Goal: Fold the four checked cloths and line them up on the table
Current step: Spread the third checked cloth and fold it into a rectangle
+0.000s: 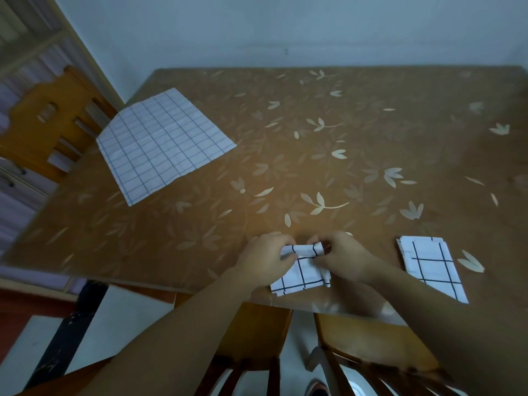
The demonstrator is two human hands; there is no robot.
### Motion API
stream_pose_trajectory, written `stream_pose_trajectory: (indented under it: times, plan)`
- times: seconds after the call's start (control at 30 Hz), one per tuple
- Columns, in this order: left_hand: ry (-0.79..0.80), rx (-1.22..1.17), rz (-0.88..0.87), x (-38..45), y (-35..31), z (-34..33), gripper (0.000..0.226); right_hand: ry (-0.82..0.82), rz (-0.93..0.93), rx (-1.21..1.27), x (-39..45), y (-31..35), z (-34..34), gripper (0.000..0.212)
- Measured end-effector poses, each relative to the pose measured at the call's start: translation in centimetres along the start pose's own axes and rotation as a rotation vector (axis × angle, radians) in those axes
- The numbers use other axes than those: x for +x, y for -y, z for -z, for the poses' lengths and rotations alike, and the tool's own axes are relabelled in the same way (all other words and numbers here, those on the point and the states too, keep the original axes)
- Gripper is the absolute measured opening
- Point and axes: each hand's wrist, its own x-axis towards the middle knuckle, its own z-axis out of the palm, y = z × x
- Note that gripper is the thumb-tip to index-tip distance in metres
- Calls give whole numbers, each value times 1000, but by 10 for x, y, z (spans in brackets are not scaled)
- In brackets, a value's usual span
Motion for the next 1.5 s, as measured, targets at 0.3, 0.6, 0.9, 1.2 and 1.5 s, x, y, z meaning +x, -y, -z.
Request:
stream_pose_trajectory:
  times: [0.3,0.6,0.9,1.2,1.5]
  plan:
    - [-191,-707,435,4,-27,26,11,-140,-184,729,-4,1,12,11]
    - [-141,-863,589,-22,-37,16,26,-241,-211,779,1,-2,-6,22]
    - [-51,-850,773,-59,10,17,13,-124,-237,473,-4,13,-62,10]
    - [-8,-809,705,-86,50,17,55,-342,-320,192,-1,31,-101,27]
    - [41,-22,333,-138,82,59,49,-443,-282,-184,-51,69,-118,53]
